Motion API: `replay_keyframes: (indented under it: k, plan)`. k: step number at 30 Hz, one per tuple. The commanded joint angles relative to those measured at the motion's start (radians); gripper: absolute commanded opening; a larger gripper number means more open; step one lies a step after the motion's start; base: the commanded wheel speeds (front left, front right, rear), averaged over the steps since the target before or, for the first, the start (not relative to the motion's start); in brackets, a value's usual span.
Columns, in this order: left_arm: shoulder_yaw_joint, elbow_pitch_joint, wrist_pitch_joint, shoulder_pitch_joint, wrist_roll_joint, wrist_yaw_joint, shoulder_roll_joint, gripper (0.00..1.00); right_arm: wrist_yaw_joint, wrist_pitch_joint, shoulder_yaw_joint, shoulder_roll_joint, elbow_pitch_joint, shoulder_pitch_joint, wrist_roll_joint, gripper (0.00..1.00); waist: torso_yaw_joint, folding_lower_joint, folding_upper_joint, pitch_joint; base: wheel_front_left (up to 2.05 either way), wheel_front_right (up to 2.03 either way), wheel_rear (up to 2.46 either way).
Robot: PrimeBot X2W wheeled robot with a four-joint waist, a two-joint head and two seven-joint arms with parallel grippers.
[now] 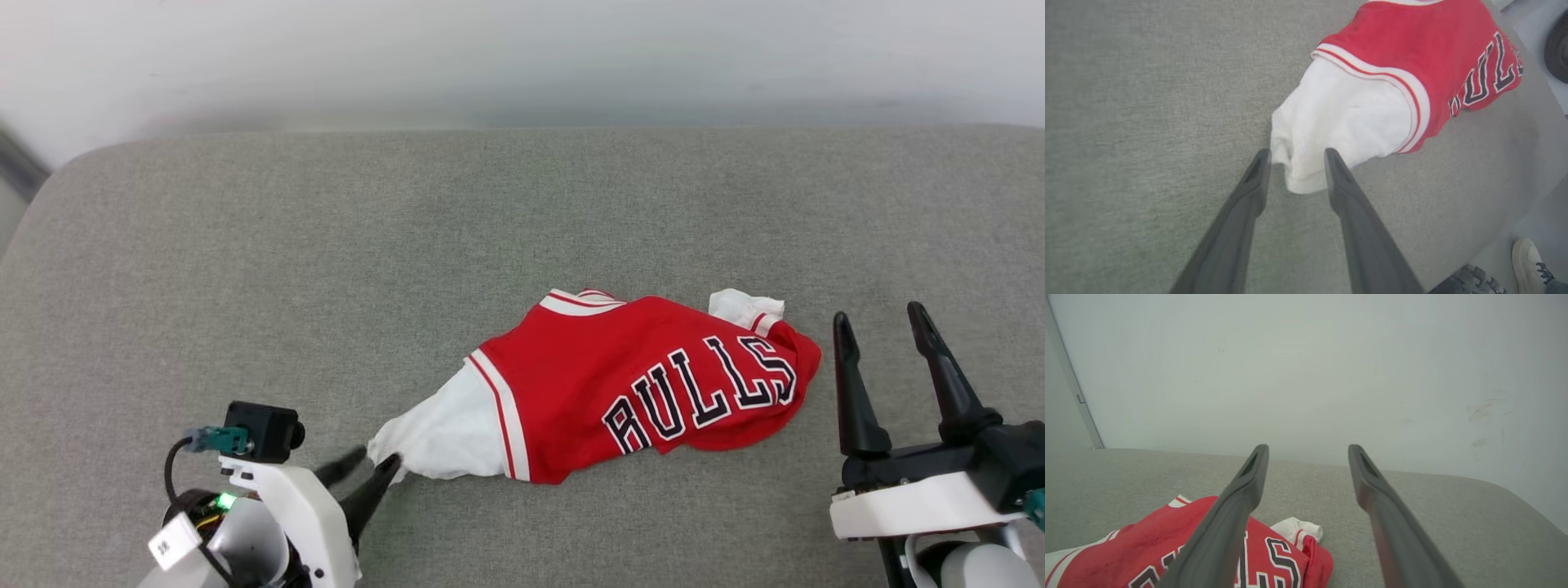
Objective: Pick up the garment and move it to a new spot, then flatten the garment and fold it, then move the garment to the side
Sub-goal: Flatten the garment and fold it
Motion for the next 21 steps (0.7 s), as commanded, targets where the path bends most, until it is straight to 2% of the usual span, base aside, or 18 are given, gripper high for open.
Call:
replay_keyframes:
  k: [1, 6, 11, 16, 19, 21]
  plan:
    - [0.007, 0.004, -0.048, -0.003, 0.020, -0.006, -0.013, 1.00, -0.001, -0.002, -0.006, 0.000, 0.002, 0.007, 0.004, 1.00, -0.001, 0.0001, 0.0000, -0.004, 0.00, 0.00, 0.00]
    - [0.032, 0.003, -0.323, -0.025, 0.154, -0.004, -0.050, 1.00, -0.001, -0.002, -0.015, 0.000, 0.002, 0.019, 0.021, 1.00, 0.000, 0.0001, 0.0000, -0.021, 0.00, 0.00, 0.00]
    - [0.051, 0.000, -0.545, -0.007, 0.263, 0.027, -0.078, 1.00, -0.001, -0.002, -0.026, 0.000, -0.014, 0.021, 0.002, 1.00, 0.004, 0.0001, 0.0000, -0.034, 0.00, 0.00, 0.00]
    - [0.079, -0.044, -0.605, 0.018, 0.334, 0.055, -0.114, 1.00, -0.001, -0.001, -0.038, 0.001, 0.014, -0.010, -0.044, 1.00, 0.021, 0.0001, 0.0000, -0.025, 0.00, 0.00, 0.00]
    - [0.084, -0.059, -0.610, 0.026, 0.368, 0.045, -0.132, 1.00, -0.001, 0.131, -0.006, -0.032, 0.055, -0.067, -0.011, 1.00, 0.038, 0.0001, 0.0000, -0.011, 0.00, 0.00, 0.00]
    - [0.094, -0.068, -0.611, 0.022, 0.382, 0.035, -0.149, 1.00, -0.001, 0.239, 0.022, -0.103, 0.051, -0.120, 0.017, 1.00, 0.051, 0.0001, 0.0000, 0.003, 0.00, 0.00, 0.00]
